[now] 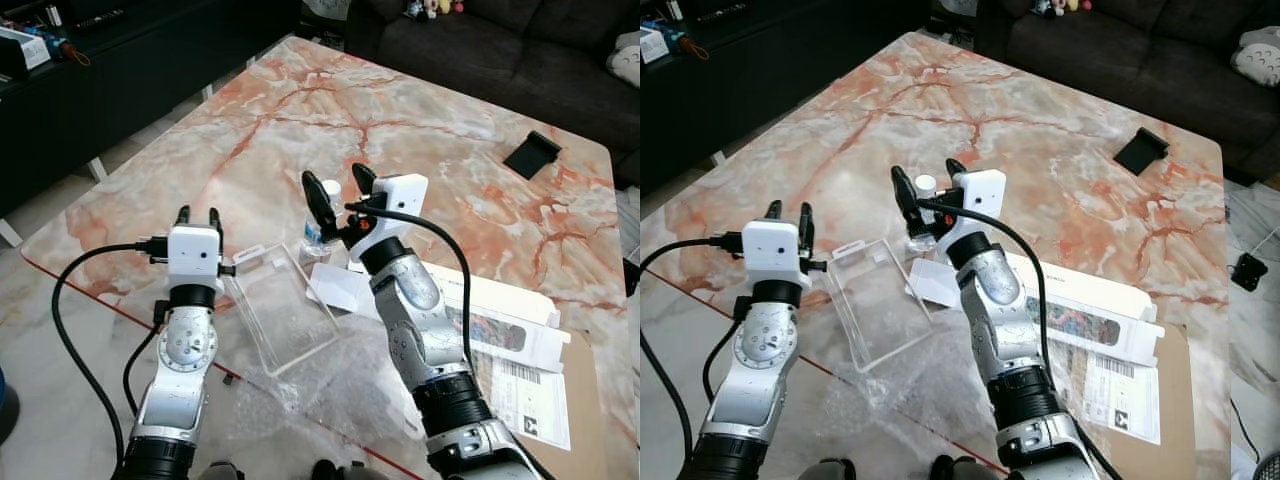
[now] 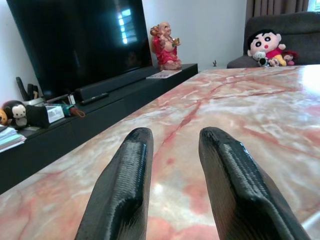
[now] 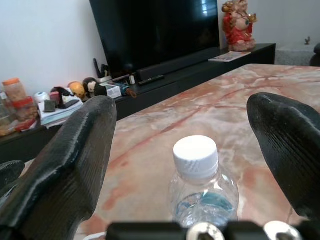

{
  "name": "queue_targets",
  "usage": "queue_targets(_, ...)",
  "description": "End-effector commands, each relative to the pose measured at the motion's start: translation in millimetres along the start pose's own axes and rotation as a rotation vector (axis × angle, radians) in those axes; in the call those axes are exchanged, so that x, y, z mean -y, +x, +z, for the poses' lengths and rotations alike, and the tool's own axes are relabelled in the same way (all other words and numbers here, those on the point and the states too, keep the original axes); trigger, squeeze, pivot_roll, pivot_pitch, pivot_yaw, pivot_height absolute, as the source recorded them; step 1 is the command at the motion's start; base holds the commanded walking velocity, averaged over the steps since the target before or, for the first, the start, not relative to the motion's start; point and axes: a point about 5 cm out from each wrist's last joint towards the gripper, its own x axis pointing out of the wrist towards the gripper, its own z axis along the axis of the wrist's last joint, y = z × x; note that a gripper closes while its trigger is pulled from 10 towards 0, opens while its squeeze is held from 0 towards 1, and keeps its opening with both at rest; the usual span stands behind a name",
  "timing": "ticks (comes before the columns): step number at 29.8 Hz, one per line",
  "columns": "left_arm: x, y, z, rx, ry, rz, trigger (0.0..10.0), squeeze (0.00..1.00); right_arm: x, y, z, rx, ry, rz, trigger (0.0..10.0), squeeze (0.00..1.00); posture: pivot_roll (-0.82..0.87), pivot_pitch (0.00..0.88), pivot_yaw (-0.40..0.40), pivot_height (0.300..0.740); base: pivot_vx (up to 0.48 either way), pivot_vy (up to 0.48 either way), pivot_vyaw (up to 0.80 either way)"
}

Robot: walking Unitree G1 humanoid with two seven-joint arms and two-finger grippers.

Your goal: Picking trash to rubbish bin

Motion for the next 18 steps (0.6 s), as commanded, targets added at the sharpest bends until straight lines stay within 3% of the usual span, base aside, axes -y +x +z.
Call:
queue_targets(1,3.9,-1.6,5.7,0.007,-0.025,-0.018,10.0,0.0,2.2,-1.1,1.3,-0.001,0.002,-0.011,10.0,0.0,0.08,0.207,-0.153,0.74,0.0,0.0,0.0)
queue_targets(6,4.0,0.6,10.9,0.003,-0.079,-0.005,10.0,0.0,6.0,2.9,-2.2,-0.025,-0.002,-0.04,10.0,0.0,0.08,0.215,-0.156,0.74,0.0,0.0,0.0)
queue_targets(18,8.4,-4.6,14.9,0.001,-0.05,-0.062,10.0,0.0,10.4,18.6,-3.2,-0.049,-0.009,-0.065,10.0,0.0,0.1,0.236,-0.162,0.74,0.0,0.0,0.0)
